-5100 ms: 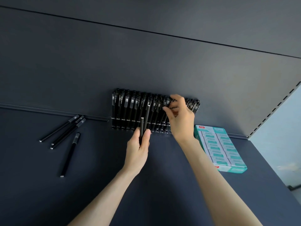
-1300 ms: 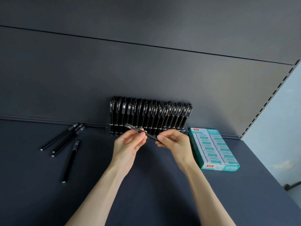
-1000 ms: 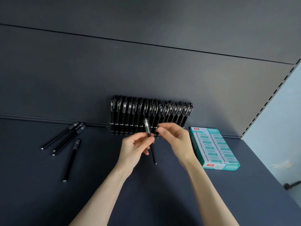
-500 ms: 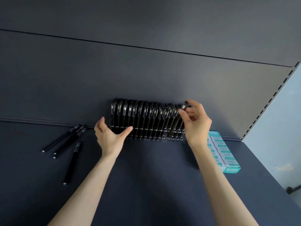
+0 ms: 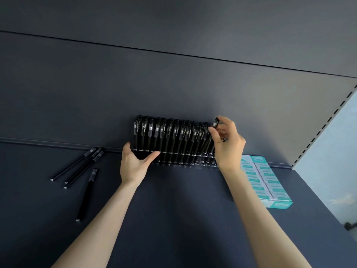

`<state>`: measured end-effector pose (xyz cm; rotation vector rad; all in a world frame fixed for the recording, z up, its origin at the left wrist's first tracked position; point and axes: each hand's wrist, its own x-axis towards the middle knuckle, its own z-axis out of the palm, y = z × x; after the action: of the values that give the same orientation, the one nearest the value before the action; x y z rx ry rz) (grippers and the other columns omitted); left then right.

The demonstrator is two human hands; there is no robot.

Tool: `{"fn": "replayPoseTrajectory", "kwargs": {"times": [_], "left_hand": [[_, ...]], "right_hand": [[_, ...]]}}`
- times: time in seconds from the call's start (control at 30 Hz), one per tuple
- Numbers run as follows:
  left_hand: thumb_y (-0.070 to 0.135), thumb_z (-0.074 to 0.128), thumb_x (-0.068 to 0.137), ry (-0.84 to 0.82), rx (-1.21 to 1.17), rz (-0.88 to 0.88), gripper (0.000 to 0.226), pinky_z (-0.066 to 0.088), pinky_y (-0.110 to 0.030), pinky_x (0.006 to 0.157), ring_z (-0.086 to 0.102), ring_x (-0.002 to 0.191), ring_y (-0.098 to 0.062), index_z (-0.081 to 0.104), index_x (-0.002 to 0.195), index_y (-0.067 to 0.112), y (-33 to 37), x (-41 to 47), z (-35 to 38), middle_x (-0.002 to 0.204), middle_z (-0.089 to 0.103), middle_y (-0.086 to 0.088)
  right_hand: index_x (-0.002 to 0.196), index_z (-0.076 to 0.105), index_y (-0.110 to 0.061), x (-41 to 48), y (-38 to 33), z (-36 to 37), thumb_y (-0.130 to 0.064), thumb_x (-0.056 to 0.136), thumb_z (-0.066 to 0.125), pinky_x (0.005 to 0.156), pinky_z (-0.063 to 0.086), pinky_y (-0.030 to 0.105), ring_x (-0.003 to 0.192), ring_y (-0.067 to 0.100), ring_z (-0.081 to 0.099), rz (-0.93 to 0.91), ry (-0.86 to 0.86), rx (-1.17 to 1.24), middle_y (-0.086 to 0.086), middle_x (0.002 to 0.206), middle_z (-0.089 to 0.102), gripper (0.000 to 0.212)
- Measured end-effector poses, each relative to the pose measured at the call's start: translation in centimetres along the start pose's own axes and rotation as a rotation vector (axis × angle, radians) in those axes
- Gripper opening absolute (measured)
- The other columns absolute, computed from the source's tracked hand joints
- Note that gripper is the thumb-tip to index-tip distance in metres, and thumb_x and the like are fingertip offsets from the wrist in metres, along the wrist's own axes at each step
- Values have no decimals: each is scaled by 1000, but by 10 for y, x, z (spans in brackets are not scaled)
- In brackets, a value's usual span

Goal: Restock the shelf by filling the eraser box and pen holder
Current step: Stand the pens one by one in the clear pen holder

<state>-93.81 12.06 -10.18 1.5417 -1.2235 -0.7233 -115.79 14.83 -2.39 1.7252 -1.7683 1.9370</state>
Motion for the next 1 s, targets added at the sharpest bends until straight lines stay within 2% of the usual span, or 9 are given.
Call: {"fn": "replayPoseTrajectory", "kwargs": {"times": [0.1, 0.17, 0.3, 0.47, 0.67, 0.73, 0.8, 0.9, 1.0], "left_hand": [[52, 80, 65, 12, -5, 14, 101, 43, -38, 99, 48, 126, -23, 30, 143, 9, -1, 0, 1, 138, 49, -4], [50, 80, 66, 16, -7, 18, 99, 43, -36, 96, 49, 124, -23, 32, 142, 9, -2, 1, 2, 136, 51, -3], [52, 79, 66, 9, -2, 22, 99, 44, -37, 96, 50, 123, -23, 31, 142, 9, 0, 0, 1, 136, 50, -4], [50, 79, 67, -10, -6, 15, 100, 42, -36, 98, 47, 127, -24, 29, 143, 9, 3, -3, 0, 139, 47, -5], [40, 77, 75, -36, -16, -18, 105, 30, -34, 108, 25, 141, -26, 13, 149, 3, 15, -15, -7, 155, 19, -11], [38, 74, 78, -31, -1, -13, 95, 32, -33, 105, 29, 138, -26, 18, 148, 4, 15, -20, -15, 152, 21, -12], [36, 70, 83, -2, 48, 32, 77, 34, -30, 100, 35, 134, -25, 31, 143, 4, 14, -28, -27, 146, 29, -12], [28, 65, 88, 76, 154, 129, 45, 35, -29, 97, 43, 125, -24, 53, 126, 7, 6, -38, -56, 132, 45, -10], [21, 64, 88, 131, 277, 182, 26, 39, -34, 95, 49, 115, -26, 64, 111, 8, -8, -38, -94, 119, 55, -10]], "right_hand": [[113, 65, -11, -4, 7, 5, -13, 84, 68, 77, 53, 35, 68, 14, 61, -64, -41, -88, 1, 82, 67, 29], [111, 67, -9, -8, 16, 8, -15, 84, 67, 68, 56, 42, 64, 26, 65, -134, -58, -160, 8, 84, 70, 28], [105, 70, -8, -14, 22, 7, -18, 82, 65, 60, 56, 38, 60, 29, 66, -198, -42, -247, 9, 84, 72, 25], [106, 68, -11, -13, 18, 4, -16, 84, 68, 62, 54, 39, 65, 29, 65, -158, -93, -288, 7, 83, 72, 23], [112, 64, -14, -23, 9, -7, -15, 86, 65, 64, 53, 39, 65, 21, 60, -115, -114, -238, 2, 87, 64, 26], [108, 65, -13, -33, 1, -8, -15, 87, 64, 63, 53, 40, 66, 18, 59, -110, -135, -167, 0, 86, 63, 21], [104, 66, -12, -47, -9, -3, -15, 88, 63, 64, 53, 38, 66, 15, 57, -91, -194, -98, -2, 85, 62, 16], [96, 68, -10, -67, -26, 16, -13, 90, 60, 66, 52, 34, 67, 10, 55, -73, -317, -48, -3, 85, 61, 10], [92, 68, -12, -90, -45, 43, -16, 90, 59, 68, 51, 34, 70, 12, 57, -29, -443, -27, -2, 85, 62, 10]]}}
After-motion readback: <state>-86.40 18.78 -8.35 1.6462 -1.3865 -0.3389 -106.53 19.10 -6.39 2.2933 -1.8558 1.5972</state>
